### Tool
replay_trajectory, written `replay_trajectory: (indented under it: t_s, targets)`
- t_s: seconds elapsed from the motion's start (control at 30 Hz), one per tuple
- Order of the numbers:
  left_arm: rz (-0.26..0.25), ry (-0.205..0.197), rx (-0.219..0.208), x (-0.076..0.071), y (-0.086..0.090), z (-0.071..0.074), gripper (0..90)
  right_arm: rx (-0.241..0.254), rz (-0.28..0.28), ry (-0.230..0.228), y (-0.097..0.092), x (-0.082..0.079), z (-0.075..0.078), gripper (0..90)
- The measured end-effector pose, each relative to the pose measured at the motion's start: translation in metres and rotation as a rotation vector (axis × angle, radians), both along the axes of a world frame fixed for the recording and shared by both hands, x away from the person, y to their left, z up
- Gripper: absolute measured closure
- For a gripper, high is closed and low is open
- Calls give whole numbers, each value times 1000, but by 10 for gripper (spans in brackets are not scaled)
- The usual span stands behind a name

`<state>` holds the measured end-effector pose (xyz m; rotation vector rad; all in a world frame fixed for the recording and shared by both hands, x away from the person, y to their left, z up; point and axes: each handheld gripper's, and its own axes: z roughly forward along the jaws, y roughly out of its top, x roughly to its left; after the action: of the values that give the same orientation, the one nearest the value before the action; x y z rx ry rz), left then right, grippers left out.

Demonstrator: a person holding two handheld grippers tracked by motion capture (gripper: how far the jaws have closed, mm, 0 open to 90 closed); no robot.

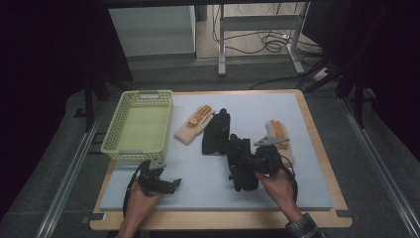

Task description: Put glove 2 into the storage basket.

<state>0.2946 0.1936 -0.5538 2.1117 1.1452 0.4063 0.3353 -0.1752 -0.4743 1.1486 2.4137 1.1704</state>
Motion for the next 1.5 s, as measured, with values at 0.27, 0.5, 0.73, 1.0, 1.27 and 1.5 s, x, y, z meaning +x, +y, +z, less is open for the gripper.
replay_trajectory:
  t_s: [0.27,0.5,0.73,1.0,1.27,1.5]
  targets:
    - [-3,1,3,0,0,0,11,-37,48,19,11,-23,-36,564]
    - [-3,1,2,0,0,0,10,-34,3,-24,-22,-21,-20,579]
    - [-3,1,3,0,0,0,11,26,10,-32,-43,-23,-26,687]
    - [-3,1,3,0,0,0,11,-53,-1,-85,-46,-28,-13,643]
    - [-3,1,3,0,0,0,11,-93,48,-26,-32,-19,-52,743]
    - [-2,1,3,0,0,0,11,-119,101,-18,-22,-36,-49,716]
